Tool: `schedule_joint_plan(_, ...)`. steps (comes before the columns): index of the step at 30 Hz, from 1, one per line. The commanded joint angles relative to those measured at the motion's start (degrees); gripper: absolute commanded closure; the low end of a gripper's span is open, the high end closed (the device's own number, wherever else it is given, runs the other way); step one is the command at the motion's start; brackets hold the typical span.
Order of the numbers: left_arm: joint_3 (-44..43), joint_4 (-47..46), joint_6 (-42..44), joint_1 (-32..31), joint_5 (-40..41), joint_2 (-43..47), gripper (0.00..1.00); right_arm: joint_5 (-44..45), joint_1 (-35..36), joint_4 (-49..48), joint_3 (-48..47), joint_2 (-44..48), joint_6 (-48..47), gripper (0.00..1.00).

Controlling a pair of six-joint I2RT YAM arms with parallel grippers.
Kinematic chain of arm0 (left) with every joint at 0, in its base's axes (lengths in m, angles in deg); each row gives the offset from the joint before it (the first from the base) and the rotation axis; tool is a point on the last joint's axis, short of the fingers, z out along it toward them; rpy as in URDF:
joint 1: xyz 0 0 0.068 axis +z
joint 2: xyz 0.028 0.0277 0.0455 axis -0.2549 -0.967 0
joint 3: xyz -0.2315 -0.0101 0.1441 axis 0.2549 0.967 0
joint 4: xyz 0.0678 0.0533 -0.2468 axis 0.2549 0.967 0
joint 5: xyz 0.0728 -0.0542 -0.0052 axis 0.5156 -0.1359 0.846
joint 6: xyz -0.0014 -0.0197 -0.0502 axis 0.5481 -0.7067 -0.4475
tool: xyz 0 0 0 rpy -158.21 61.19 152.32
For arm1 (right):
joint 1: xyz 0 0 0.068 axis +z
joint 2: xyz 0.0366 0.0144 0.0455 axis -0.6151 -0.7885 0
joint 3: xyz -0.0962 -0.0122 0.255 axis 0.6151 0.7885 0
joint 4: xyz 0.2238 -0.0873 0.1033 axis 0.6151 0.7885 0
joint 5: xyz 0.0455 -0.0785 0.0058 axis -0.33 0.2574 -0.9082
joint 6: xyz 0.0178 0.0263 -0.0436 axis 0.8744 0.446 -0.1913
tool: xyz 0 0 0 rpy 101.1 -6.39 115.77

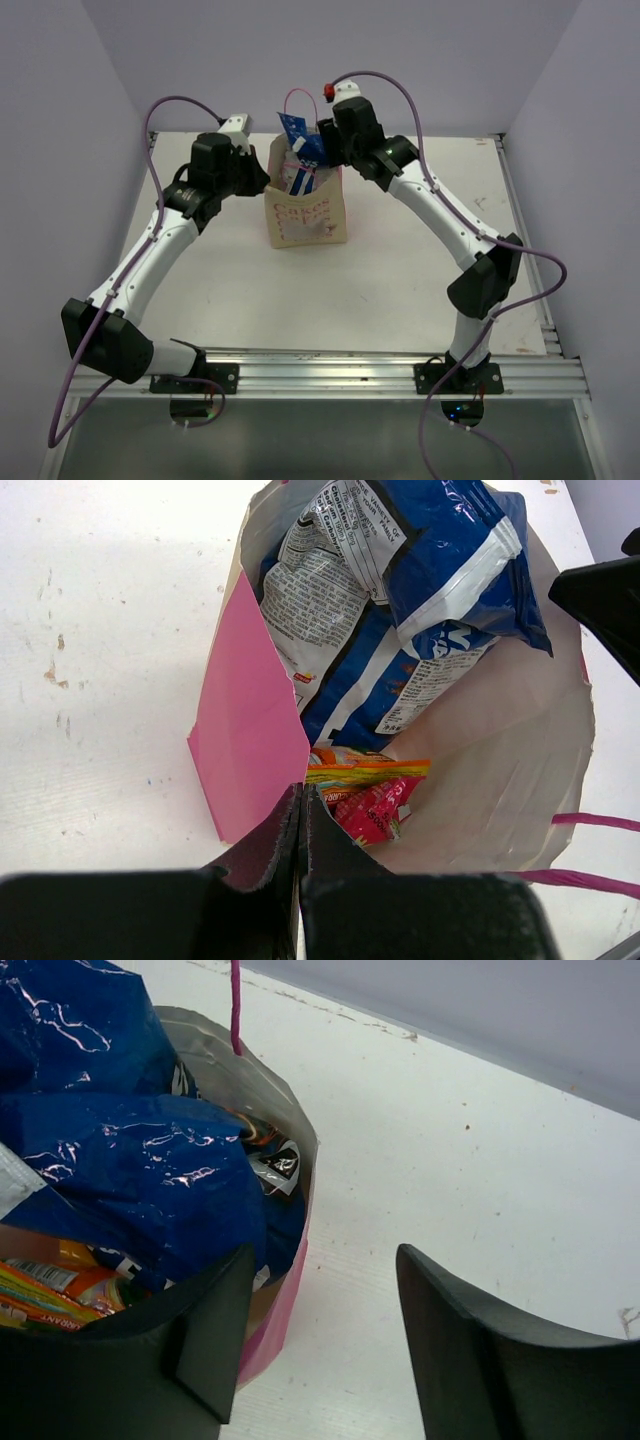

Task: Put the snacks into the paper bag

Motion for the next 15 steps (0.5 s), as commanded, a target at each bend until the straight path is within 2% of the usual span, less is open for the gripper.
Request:
schedule_joint_plan(1, -1.6, -0.6, 0.0, 0.3, 0.5, 0.1, 1.00, 1.8, -0.3, -3.3, 1.2, 0.1, 0.5, 0.40)
schedule_joint_plan(4, -1.5, -0.7, -0.1, 0.3, 0.5, -0.1, 1.00, 1.4, -0.4, -2.3, 3.3, 0.0, 0.6, 0.45)
schedule_joint_plan(9, -1.3, -1.3, -0.1, 0.3, 0.1, -0.4, 1.00, -1.2, -0.4, -1.5, 7.5, 0.5, 1.2, 0.47)
schedule_joint_plan(11, -1.1, -1.4, -0.2, 0.3, 0.0, -0.4, 1.00, -2.6, -0.4, -1.4, 8.7, 0.5, 1.7, 0.51)
schedule_joint_plan(13, -0.8, -1.8, -0.1, 0.3, -0.2, -0.5, 1.00, -4.2, -0.4, -0.8, 8.6, 0.2, 1.6, 0.74)
schedule_joint_plan(15, -0.9, -1.8, 0.0, 0.3, -0.1, -0.5, 1.00, -5.8, -0.4, 0.6, 7.3, 0.1, 1.8, 1.00)
